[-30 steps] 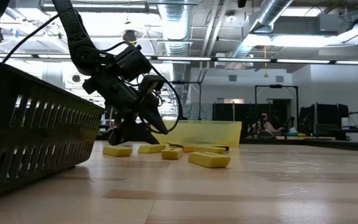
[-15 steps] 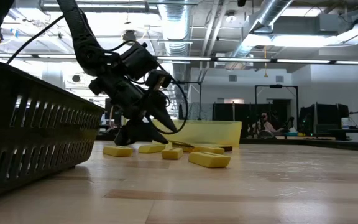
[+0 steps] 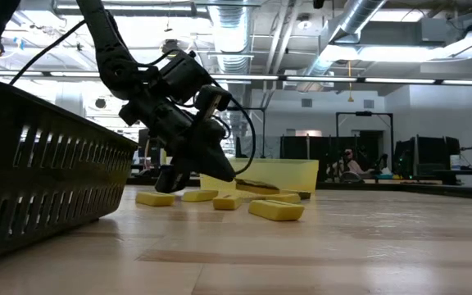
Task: Pick & Place School Supplies
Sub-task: Put the yellow crayon box into the yellow bin
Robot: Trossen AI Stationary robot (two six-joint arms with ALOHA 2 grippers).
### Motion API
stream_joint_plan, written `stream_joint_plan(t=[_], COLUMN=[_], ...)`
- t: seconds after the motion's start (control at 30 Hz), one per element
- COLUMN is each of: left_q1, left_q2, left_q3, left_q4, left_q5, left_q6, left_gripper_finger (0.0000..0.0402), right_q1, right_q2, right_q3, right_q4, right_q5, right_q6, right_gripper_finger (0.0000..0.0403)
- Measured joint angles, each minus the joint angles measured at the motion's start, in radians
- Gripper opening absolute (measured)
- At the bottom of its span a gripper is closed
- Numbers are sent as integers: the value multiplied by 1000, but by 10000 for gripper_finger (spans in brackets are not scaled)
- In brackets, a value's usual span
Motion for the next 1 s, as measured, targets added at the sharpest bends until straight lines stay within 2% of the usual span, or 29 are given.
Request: stream_joint_plan(t=[0.27,0.73,1.0], left_q1=[0,-14,-10], left_q2=[-4,-54,-83], left_q3=[9,194,256], left_q4=[17,32,38], left_q5=[-10,-7,-8], left_q6=[42,57,57], left_gripper_finger=[1,0,0], right_q1=[0,-1,-3], right_q2=[0,0,0], right_q3=[0,0,0], right_q4=[2,7,7], right_q5=[0,0,0], right_q6=[0,-1,-4], right_gripper_finger=[186,186,186])
